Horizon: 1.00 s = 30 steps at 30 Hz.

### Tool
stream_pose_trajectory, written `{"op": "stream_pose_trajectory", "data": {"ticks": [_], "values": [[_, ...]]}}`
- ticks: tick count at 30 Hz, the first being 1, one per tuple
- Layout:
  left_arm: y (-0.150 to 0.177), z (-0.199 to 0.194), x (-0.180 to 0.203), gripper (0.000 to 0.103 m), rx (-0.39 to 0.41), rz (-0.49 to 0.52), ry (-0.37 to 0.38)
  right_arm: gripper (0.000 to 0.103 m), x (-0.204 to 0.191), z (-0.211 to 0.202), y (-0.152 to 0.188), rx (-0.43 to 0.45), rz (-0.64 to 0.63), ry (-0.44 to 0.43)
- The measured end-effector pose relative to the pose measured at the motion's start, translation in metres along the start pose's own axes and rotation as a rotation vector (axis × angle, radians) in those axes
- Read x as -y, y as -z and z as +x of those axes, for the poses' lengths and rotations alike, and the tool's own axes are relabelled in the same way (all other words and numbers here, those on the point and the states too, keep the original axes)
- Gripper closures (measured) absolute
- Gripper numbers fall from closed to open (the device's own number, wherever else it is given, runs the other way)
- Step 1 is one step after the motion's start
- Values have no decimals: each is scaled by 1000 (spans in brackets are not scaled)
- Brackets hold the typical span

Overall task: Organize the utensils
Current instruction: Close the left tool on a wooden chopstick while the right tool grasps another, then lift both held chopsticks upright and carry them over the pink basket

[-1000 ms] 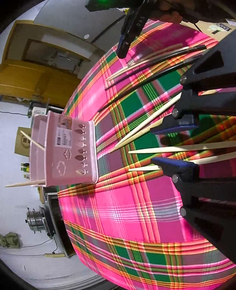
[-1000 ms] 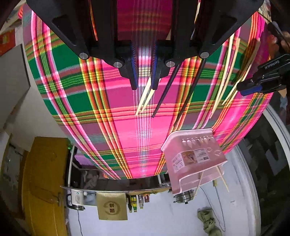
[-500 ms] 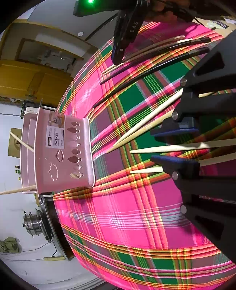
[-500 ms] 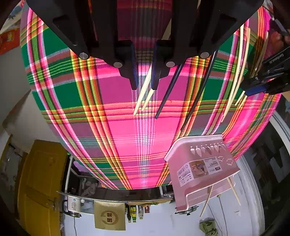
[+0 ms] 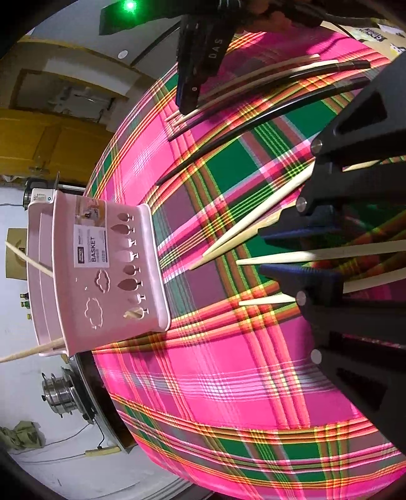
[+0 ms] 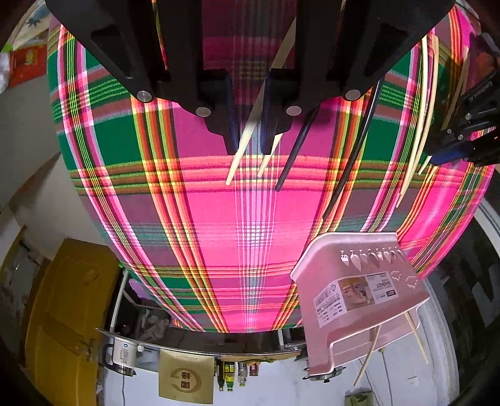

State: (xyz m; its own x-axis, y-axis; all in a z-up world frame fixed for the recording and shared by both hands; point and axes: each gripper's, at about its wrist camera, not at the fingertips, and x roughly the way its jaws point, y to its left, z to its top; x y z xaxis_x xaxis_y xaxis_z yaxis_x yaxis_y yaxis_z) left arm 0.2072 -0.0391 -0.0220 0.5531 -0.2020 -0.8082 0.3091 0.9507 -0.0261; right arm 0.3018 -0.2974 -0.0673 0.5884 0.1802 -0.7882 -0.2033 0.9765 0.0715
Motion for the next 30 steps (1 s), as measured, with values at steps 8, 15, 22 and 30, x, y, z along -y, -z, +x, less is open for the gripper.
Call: {"op": "stream_pose_trajectory", "data": {"ticks": [8, 15, 22, 30], "values": [[-1, 1, -1, 97, 1, -16, -9, 97, 3, 1, -1, 0, 4, 3], [-8, -14, -1, 97, 23, -42, 25, 97, 1, -17, -6, 46, 7, -34], [-23, -54, 1, 97, 107, -47, 38, 97, -2, -53, -15, 129, 10, -82], [-36, -103, -3, 97, 218, -51, 47, 97, -8, -99, -23, 233, -1, -121]]}}
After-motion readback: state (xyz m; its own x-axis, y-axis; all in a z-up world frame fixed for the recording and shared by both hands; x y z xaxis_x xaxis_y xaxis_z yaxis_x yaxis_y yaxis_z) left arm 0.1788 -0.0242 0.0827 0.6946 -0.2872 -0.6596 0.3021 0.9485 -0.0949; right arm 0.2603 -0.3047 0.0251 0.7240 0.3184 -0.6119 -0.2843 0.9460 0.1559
